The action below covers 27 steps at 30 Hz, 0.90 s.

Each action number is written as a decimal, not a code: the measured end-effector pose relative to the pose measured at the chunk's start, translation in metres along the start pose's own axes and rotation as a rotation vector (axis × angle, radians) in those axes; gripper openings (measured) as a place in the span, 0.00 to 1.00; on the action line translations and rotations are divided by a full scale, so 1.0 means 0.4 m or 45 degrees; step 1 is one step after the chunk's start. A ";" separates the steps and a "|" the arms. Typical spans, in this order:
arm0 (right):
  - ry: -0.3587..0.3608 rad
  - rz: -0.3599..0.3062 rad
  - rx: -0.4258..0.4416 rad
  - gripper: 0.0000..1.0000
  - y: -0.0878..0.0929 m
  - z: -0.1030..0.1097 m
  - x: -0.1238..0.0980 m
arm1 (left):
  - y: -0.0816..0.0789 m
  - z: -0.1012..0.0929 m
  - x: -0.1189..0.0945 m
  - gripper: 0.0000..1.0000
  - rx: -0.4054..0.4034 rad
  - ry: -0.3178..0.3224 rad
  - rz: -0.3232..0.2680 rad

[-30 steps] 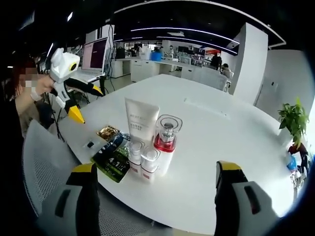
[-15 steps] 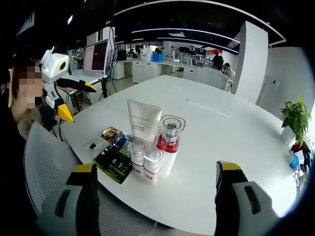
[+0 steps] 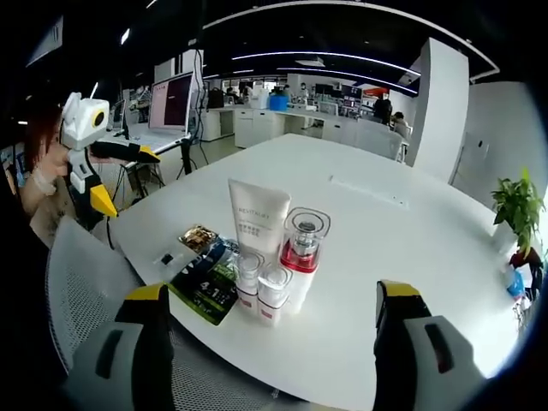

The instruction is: Arrange the skincare products in the storage area until every visible bottle or jar stands upright without overlapping.

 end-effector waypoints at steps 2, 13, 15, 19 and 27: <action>0.001 0.004 -0.008 1.00 -0.001 0.000 -0.001 | 0.004 -0.002 -0.004 0.97 -0.007 -0.003 0.002; 0.015 0.020 -0.008 1.00 0.005 -0.007 -0.010 | 0.002 -0.004 -0.034 0.97 -0.045 -0.043 -0.024; 0.014 0.027 -0.012 1.00 0.009 -0.006 -0.011 | 0.005 -0.001 -0.038 0.97 -0.051 -0.056 -0.018; 0.013 0.024 0.000 1.00 0.013 -0.004 -0.012 | 0.013 -0.004 -0.042 0.97 -0.060 -0.052 -0.020; 0.009 0.024 -0.005 1.00 0.015 -0.004 -0.011 | 0.016 -0.002 -0.042 0.97 -0.073 -0.065 -0.024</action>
Point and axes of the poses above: the point that each gripper's makers call its tool centre point, and the gripper's own axes: x roughly forward along the fingers, z roughly to its left, y roughly out of its underside, the point moved 4 cm from there along -x, roughly backward along the fingers, and after that the axes turned 13 degrees about -z, right-handed, at the moved point
